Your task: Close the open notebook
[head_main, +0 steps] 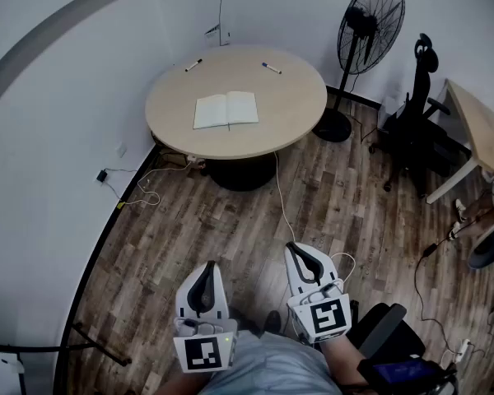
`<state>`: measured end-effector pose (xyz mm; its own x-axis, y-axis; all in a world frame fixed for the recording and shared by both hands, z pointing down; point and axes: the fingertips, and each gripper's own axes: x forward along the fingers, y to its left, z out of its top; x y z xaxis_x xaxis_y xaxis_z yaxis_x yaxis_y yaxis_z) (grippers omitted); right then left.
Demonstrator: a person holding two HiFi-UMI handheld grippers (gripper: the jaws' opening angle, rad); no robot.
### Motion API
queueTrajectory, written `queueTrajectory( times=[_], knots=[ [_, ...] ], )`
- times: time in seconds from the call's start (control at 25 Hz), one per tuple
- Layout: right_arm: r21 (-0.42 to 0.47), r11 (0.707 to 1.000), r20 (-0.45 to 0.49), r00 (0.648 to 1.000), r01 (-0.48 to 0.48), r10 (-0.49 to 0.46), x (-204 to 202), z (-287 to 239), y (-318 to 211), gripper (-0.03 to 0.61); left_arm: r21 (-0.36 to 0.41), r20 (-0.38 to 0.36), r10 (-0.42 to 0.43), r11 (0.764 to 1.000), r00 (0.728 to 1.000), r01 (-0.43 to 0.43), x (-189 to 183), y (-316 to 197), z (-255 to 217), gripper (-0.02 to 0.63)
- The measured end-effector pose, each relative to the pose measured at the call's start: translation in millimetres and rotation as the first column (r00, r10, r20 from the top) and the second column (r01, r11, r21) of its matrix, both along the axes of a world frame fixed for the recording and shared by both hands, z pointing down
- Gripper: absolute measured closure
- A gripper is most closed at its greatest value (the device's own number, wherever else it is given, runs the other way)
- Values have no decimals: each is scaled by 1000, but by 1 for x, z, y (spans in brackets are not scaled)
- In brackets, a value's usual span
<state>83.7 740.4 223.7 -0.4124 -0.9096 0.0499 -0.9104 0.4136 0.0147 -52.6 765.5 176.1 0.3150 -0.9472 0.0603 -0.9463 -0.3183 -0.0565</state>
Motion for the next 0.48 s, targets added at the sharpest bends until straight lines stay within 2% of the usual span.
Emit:
queueTrajectory(
  times=[0.32, 0.48],
  knots=[
    [2, 1000, 0, 1000, -14, 14, 22, 9, 0, 529, -8, -1, 14, 1000, 1000, -14, 22, 0, 10, 594],
    [-20, 999, 36, 999, -38, 39, 35, 14, 0, 528, -19, 58, 27, 999, 998, -26, 29, -1, 19, 594]
  ],
)
